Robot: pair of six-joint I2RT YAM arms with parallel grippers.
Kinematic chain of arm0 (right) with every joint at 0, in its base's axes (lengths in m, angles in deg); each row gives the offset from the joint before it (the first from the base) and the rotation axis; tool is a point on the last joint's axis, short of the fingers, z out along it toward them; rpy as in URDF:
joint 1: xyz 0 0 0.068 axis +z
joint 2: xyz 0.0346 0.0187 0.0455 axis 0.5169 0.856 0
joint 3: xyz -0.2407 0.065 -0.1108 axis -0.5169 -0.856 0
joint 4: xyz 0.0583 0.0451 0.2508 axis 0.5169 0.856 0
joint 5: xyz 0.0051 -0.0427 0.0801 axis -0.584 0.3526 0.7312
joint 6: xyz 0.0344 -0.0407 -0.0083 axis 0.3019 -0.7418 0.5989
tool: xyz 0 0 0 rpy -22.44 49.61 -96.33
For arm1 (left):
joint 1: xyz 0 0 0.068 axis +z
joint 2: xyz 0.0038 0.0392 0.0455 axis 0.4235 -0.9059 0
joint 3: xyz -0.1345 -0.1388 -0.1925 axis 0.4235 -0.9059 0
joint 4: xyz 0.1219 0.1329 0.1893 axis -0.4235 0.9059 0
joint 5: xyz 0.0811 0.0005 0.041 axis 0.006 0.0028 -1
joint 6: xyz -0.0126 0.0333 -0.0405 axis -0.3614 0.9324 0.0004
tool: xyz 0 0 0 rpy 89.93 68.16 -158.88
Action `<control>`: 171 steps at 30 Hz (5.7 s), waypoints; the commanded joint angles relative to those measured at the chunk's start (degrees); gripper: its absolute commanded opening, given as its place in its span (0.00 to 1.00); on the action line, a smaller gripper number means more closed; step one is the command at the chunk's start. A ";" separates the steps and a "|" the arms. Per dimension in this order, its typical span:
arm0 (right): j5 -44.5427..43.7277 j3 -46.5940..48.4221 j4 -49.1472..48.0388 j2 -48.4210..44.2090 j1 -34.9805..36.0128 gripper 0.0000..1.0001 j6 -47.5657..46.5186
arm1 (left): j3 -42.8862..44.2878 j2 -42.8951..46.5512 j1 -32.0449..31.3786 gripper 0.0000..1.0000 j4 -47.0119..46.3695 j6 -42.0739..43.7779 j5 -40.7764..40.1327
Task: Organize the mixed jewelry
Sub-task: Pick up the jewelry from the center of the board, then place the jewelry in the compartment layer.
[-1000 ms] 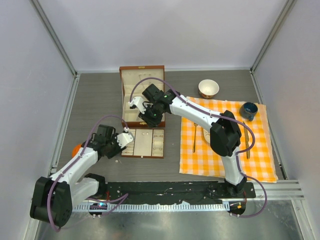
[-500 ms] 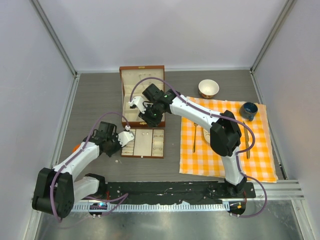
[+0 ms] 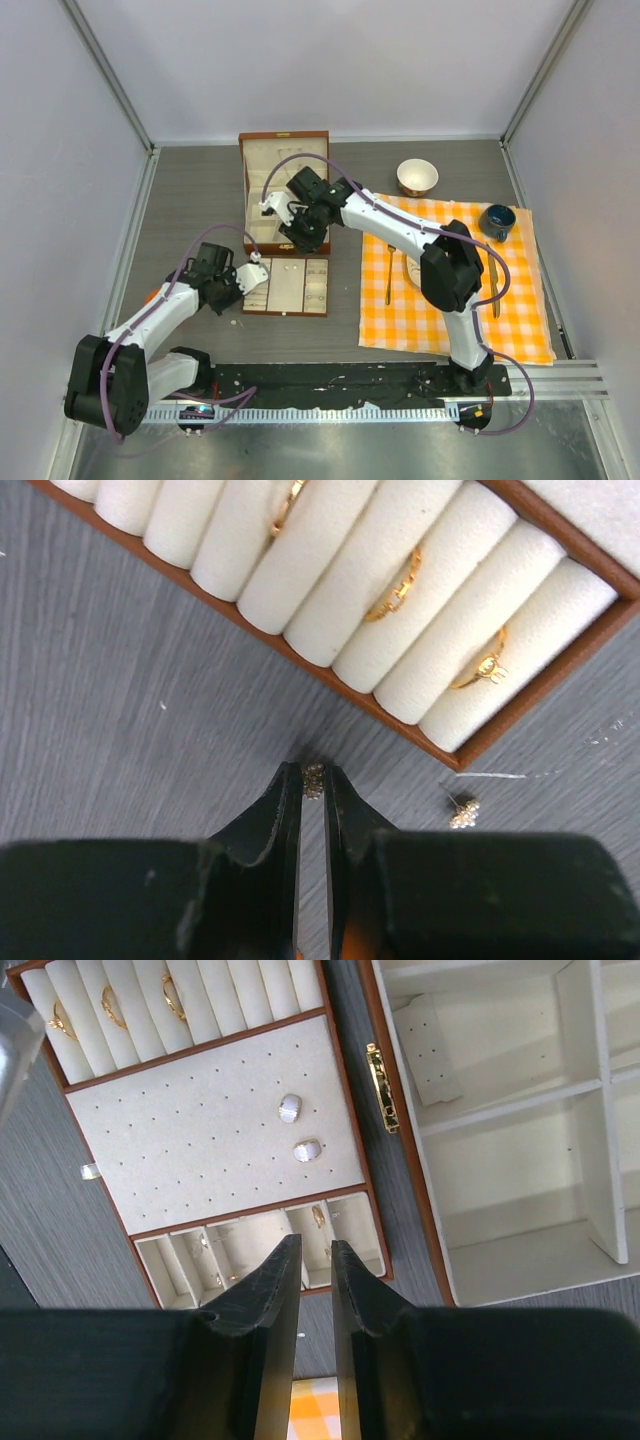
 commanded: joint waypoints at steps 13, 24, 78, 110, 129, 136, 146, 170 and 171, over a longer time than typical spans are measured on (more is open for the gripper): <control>0.16 0.78 -1.47 -2.97 -2.51 0.23 1.10 | 16.64 -0.10 1.10 0.00 17.42 -3.34 13.07; 5.17 1.22 -0.77 -4.81 -9.45 0.22 2.95 | 36.34 -12.93 3.65 0.00 30.08 -13.62 41.26; 4.12 -9.94 -3.67 -8.16 -11.91 0.20 1.01 | 25.10 -35.00 3.12 0.00 -10.96 -42.46 49.47; 4.03 -10.21 -4.10 -7.10 -11.83 0.20 1.10 | 29.67 -38.08 0.84 0.00 -1.56 -32.00 47.36; 4.29 -11.08 -4.28 -7.28 -11.83 0.21 1.01 | 30.29 -39.13 0.40 0.00 -2.88 -32.79 47.19; 4.38 -11.17 -4.28 -7.02 -11.74 0.21 1.19 | 30.64 -39.48 0.40 0.00 -3.14 -32.88 47.19; 4.29 -11.35 -4.28 -7.37 -11.74 0.20 1.01 | 30.99 -39.92 0.40 0.00 -3.05 -33.14 47.01; 4.38 -11.44 -4.37 -7.10 -11.56 0.21 1.10 | 29.76 -38.69 0.40 0.00 -1.30 -31.65 46.57; 4.38 -11.44 -4.28 -7.02 -11.48 0.20 1.10 | 29.76 -38.52 0.40 0.00 -1.38 -31.56 46.57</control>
